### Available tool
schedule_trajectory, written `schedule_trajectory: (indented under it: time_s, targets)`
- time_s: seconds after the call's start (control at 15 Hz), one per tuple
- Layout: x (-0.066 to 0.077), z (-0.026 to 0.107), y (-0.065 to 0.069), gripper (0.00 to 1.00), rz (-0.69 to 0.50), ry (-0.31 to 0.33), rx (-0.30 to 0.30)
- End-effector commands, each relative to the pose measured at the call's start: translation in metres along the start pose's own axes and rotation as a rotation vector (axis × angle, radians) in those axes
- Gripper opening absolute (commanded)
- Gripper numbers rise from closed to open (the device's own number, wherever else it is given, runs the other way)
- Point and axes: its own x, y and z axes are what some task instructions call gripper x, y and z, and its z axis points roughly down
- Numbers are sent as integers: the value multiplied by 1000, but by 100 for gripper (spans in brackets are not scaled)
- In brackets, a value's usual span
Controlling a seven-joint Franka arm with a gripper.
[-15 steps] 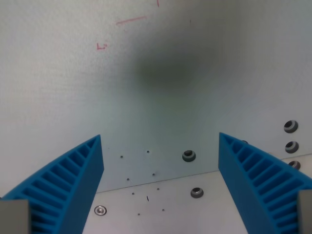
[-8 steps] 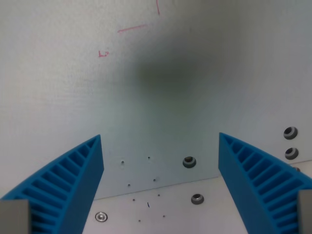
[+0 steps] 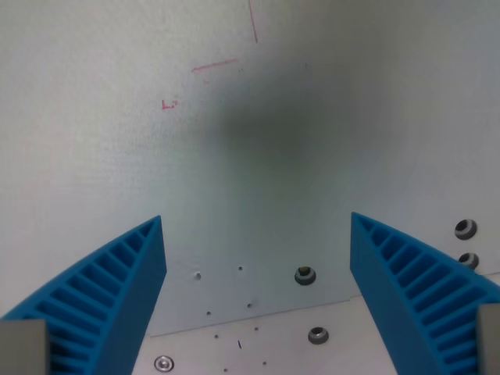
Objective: Rotate around gripper positive y
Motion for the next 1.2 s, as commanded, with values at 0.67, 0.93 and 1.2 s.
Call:
schedule_trajectory:
  time_s: [0.67, 0.93, 1.2]
  targets:
    - [-10, 1, 1, 100, 0, 309, -3]
    - [-10, 1, 1, 100, 0, 355, -3]
    - [-10, 1, 1, 100, 0, 402, -3]
